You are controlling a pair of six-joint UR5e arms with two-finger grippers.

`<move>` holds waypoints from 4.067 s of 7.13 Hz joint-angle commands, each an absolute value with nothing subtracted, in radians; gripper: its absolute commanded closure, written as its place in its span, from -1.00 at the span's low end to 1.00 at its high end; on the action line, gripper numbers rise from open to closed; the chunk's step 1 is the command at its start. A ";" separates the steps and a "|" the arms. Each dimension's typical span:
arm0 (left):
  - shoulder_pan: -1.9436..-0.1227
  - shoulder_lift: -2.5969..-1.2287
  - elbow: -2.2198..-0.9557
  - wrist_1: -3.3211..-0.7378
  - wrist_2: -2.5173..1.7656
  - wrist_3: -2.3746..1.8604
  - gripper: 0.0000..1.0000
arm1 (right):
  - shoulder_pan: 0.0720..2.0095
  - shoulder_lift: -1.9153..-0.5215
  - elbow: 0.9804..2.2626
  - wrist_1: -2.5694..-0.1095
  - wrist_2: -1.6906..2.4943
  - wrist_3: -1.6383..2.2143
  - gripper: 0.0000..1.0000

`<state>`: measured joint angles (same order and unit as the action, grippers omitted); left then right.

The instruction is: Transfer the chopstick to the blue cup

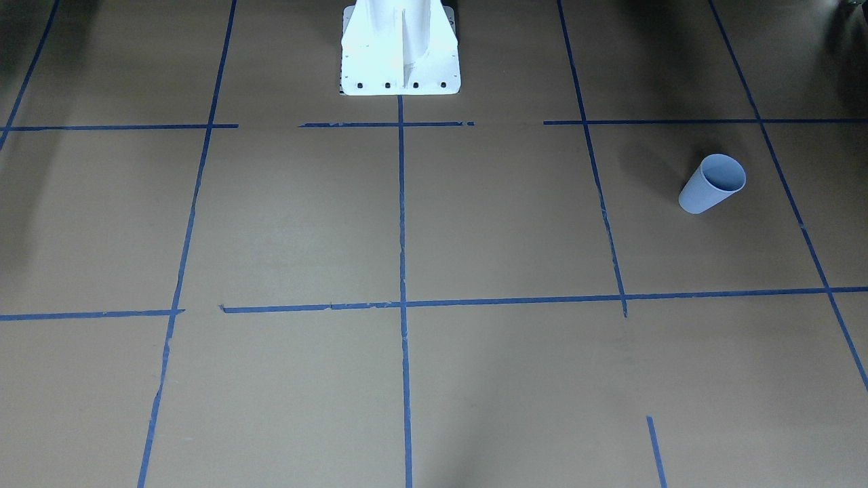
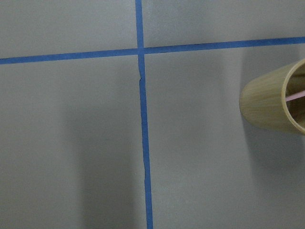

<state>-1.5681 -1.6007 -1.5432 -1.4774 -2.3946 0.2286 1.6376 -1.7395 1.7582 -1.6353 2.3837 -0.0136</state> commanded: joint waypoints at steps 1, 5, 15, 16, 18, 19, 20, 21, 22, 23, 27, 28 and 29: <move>-1.568 -1.598 -1.542 -1.480 -2.395 0.229 -1.00 | 1.637 -1.733 1.759 -1.634 2.384 -0.017 -1.00; -1.569 -1.580 -1.551 -1.493 -2.399 0.230 -1.00 | 1.638 -1.733 1.756 -1.582 2.387 -0.011 -1.00; -1.180 -1.392 -1.876 -1.917 -2.419 -0.618 -1.00 | 1.637 -1.732 1.767 -1.571 2.385 -0.012 -1.00; -1.171 -1.391 -1.837 -1.946 -2.419 -0.621 -1.00 | 1.637 -1.732 1.769 -1.569 2.385 -0.012 -1.00; -1.103 -1.402 -1.812 -1.956 -2.398 -0.624 -1.00 | 1.637 -1.732 1.769 -1.571 2.385 -0.012 -1.00; -1.094 -1.414 -1.790 -1.957 -2.398 -0.624 -1.00 | 1.637 -1.732 1.767 -1.571 2.385 -0.012 -1.00; -1.065 -1.448 -1.751 -1.957 -2.398 -0.623 -1.00 | 1.637 -1.732 1.767 -1.571 2.385 -0.012 -1.00; -1.062 -1.468 -1.723 -1.959 -2.398 -0.621 -1.00 | 1.637 -1.732 1.767 -1.569 2.385 -0.012 -1.00; -1.062 -1.468 -1.715 -1.959 -2.396 -0.617 -1.00 | 1.637 -1.732 1.769 -1.571 2.385 -0.012 -1.00; -1.062 -1.468 -1.713 -1.959 -2.396 -0.618 -0.44 | 1.637 -1.732 1.769 -1.569 2.385 -0.012 -1.00; -1.068 -1.470 -1.761 -1.947 -2.410 -0.630 1.00 | 1.637 -1.720 1.769 -1.569 2.385 -0.011 -1.00; -1.072 -1.477 -1.858 -1.849 -2.411 -0.640 1.00 | 1.637 -1.697 1.778 -1.571 2.385 -0.011 -1.00; -1.075 -1.561 -1.973 -1.642 -2.410 -0.662 1.00 | 1.637 -1.683 1.773 -1.572 2.385 -0.011 -1.00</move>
